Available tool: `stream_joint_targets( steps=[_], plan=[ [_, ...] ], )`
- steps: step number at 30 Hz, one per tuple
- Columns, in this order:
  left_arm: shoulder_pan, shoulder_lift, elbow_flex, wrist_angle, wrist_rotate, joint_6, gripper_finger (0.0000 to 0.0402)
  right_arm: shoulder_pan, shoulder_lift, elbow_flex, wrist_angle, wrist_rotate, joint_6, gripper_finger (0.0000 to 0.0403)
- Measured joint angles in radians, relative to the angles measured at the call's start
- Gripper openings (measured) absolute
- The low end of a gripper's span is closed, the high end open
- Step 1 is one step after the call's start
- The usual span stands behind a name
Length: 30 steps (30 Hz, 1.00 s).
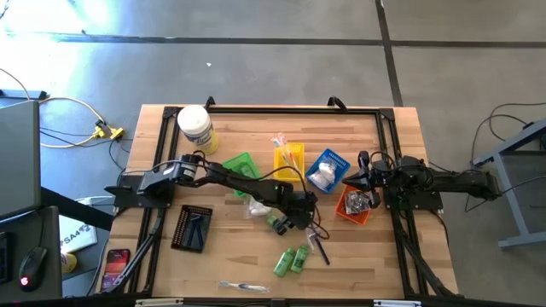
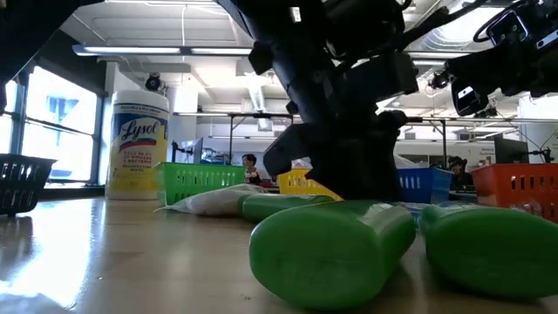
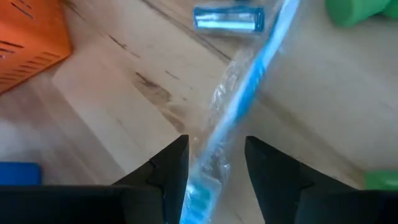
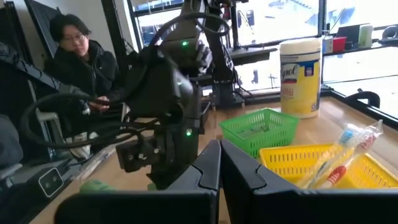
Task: Pick & Place Travel size toiletries
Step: Put the top blue toothbrush into the yellow bin
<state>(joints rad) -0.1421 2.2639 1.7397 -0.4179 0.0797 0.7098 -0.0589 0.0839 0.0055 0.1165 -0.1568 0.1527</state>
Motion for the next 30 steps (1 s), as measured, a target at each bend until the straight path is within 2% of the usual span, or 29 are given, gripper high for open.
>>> stream_joint_targets(
  steps=[8,11,15,18,24,30],
  plan=[
    [0.006,0.011,0.002,0.001,0.043,0.001,0.0146,0.000,0.001,0.000,-0.001,0.001,-0.014,0.0002],
    [0.005,0.011,0.002,-0.003,0.046,0.002,0.0110,0.000,0.001,0.000,-0.001,0.001,-0.019,0.0002],
    [0.004,0.011,0.001,0.004,0.045,0.014,0.0024,0.000,0.001,0.000,-0.001,0.001,-0.019,0.0002],
    [0.004,0.011,0.001,0.007,0.036,0.017,0.0016,0.000,0.001,0.000,-0.001,0.000,-0.017,0.0002],
    [-0.006,-0.021,-0.002,-0.046,-0.067,0.024,0.0006,0.000,0.001,0.000,-0.001,-0.002,0.007,0.0002],
    [-0.024,-0.144,0.001,-0.171,-0.220,0.047,0.0006,0.000,0.001,0.000,-0.004,-0.003,0.012,0.0002]
  ],
)
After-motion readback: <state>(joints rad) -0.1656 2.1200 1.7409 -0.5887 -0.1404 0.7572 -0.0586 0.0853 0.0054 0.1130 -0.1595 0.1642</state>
